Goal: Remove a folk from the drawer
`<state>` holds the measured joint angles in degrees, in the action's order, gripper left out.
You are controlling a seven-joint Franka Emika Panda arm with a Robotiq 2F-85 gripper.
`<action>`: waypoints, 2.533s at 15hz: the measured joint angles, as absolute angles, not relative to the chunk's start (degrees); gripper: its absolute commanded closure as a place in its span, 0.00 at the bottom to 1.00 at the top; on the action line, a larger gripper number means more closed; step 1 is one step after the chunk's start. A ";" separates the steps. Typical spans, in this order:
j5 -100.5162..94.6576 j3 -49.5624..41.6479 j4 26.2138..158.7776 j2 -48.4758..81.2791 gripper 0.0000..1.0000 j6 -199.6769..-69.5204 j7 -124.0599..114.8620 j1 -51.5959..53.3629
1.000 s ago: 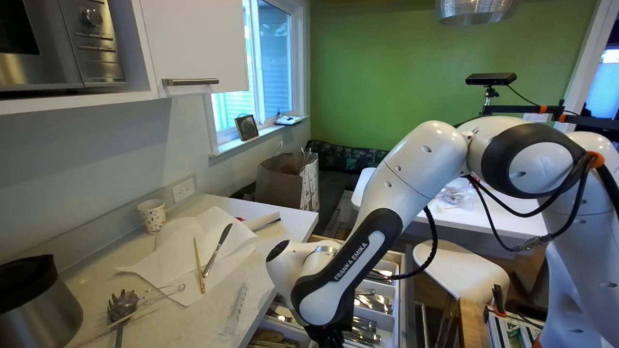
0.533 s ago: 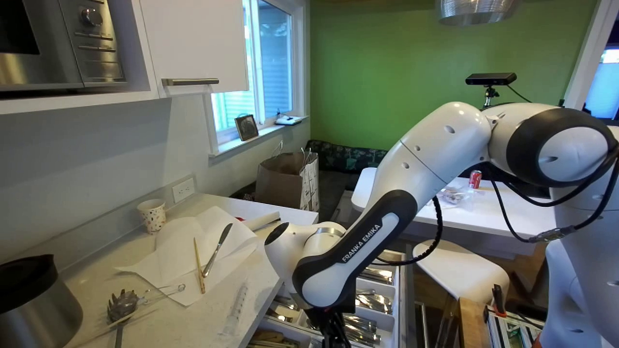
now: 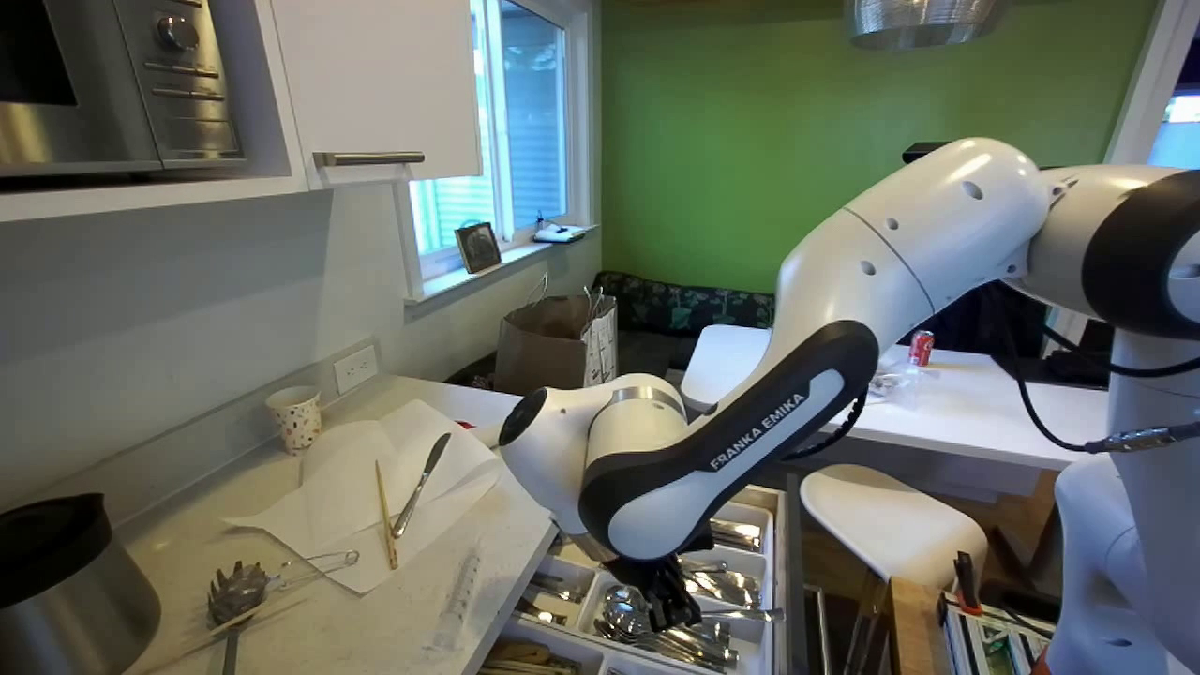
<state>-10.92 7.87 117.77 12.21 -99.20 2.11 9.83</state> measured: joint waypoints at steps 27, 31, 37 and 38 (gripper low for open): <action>14.90 2.69 67.52 33.81 0.92 -85.12 -13.56 2.70; 15.57 2.70 64.66 36.19 0.92 -85.23 -14.73 2.58; 18.78 2.64 62.84 37.65 0.98 -90.06 -20.32 2.40; 19.96 2.64 61.43 38.82 0.98 -91.61 -22.45 2.28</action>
